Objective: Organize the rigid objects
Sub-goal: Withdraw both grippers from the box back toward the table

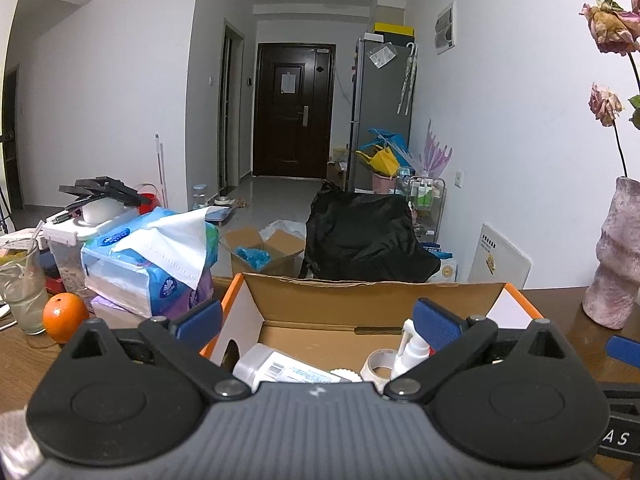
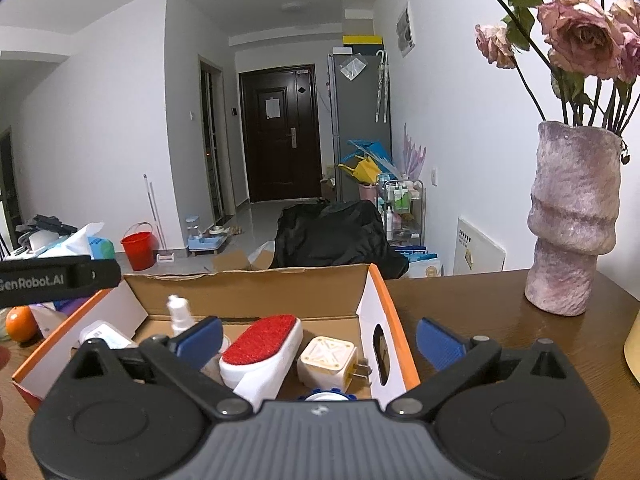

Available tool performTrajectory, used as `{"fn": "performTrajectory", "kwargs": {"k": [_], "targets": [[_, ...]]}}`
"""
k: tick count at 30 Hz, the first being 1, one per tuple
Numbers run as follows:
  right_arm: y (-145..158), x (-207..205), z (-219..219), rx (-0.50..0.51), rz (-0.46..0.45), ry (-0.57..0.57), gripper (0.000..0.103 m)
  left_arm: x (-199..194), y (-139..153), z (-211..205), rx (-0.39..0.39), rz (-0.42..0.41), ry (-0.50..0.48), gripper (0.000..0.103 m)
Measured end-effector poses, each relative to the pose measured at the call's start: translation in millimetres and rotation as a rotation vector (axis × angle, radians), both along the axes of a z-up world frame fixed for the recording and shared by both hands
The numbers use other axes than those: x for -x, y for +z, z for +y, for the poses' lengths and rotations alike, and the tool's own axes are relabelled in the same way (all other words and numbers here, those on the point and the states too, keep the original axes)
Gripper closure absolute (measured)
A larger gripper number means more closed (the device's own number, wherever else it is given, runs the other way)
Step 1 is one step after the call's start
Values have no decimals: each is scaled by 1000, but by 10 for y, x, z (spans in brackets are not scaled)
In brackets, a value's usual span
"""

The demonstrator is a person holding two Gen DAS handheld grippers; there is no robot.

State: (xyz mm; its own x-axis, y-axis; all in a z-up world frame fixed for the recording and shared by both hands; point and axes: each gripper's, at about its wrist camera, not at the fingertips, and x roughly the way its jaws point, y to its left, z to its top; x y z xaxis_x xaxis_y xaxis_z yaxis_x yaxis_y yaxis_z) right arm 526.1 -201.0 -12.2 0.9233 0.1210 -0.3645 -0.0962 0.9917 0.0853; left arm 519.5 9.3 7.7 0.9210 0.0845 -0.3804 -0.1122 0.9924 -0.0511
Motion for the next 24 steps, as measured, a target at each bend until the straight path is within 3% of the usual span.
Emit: {"fn": "performTrajectory", "kwargs": {"k": [24], "targets": [[146,613,-114,21,-45,3,0,598,52,118,1,-3,0,0]]}}
